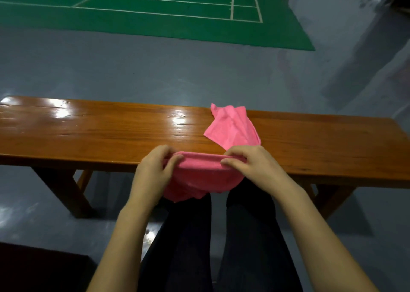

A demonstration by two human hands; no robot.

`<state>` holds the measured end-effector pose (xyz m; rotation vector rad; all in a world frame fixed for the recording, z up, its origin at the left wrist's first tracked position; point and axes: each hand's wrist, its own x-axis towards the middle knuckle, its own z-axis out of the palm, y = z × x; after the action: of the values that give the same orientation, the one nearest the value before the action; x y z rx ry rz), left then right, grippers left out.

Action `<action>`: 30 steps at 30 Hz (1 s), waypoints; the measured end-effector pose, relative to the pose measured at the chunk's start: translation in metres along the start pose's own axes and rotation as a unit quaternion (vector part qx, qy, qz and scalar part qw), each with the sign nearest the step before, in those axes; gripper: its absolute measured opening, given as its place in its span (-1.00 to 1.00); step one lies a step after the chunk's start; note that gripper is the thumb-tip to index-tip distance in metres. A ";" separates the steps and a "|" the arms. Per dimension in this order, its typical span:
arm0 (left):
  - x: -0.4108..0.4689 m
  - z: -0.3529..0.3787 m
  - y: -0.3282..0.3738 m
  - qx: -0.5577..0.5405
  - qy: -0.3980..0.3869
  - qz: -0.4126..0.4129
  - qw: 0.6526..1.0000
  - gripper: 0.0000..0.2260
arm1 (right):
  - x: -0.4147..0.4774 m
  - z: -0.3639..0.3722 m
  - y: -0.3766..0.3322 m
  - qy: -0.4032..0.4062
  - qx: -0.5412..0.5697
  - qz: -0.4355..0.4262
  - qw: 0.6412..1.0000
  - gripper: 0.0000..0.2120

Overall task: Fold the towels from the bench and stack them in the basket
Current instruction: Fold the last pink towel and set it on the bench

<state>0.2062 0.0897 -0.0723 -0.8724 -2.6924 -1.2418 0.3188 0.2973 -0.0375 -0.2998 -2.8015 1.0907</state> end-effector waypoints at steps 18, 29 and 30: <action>0.005 0.007 0.011 0.065 -0.025 -0.023 0.997 -0.81 | 0.002 0.000 -0.002 0.032 -0.112 -0.005 0.993 -0.78; 0.016 0.017 0.027 0.003 -0.037 0.067 0.997 -0.84 | 0.000 -0.008 -0.002 0.048 -0.075 0.001 0.996 -0.88; 0.018 0.013 0.020 0.026 -0.028 0.070 0.997 -0.84 | -0.002 -0.010 0.000 0.055 -0.083 0.005 0.995 -0.88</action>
<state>0.2038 0.1182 -0.0622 -1.0823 -2.6397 -1.1293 0.3221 0.3034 -0.0298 -0.3793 -2.7988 0.8168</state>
